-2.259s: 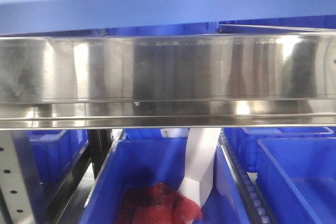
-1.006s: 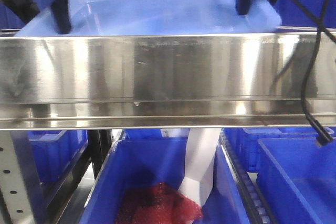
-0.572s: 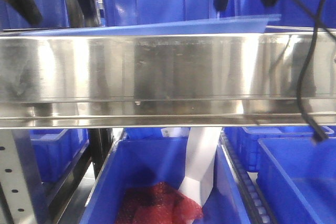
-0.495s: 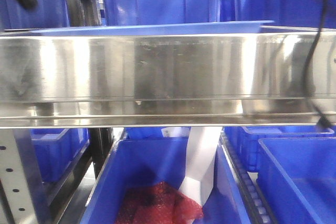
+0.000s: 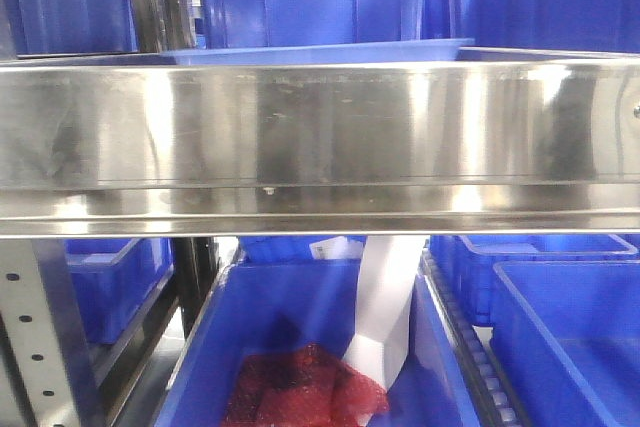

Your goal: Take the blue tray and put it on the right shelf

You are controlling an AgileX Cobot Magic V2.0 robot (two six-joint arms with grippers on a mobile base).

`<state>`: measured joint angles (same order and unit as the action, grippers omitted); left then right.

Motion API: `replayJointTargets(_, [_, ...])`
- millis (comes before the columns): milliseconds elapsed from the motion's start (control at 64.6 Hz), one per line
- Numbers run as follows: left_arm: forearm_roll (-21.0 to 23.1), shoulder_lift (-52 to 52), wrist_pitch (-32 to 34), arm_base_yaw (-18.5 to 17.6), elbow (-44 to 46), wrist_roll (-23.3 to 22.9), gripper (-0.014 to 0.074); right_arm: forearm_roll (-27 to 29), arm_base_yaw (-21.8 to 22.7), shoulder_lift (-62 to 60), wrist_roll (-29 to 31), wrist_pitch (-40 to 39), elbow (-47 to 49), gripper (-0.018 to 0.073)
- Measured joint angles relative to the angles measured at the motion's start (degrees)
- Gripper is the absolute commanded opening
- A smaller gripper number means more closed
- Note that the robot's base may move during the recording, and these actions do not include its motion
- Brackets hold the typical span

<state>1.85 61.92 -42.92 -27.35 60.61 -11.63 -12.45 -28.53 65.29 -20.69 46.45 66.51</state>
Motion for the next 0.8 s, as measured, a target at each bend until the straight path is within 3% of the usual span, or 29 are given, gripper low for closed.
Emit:
replayJointTargets(139, [0.0, -12.1, 6.5, -1.7, -10.0, 0.3, -0.0048, 0.0, 0.0, -11.1, 2.1, -7.1, -11.8, 0.0057])
replayJointTargets(248, [0.0, -21.5, 10.5, -2.8, -17.2, 3.2, -0.0048, 0.0, 0.0, -19.8, 2.6, -13.5, -21.5, 0.0057])
replayJointTargets(480, [0.0, -40.2, 15.4, -3.7, -27.9, 7.1, -0.0048, -3.4, 0.0, -38.9, 5.3, -26.7, -39.7, 0.0057])
replayJointTargets(805, [0.3, -47.4, 15.6, -3.7, -31.0, 7.7, -0.0048, -4.4, 0.0, -46.3, 5.5, -34.1, -43.5, 0.0057])
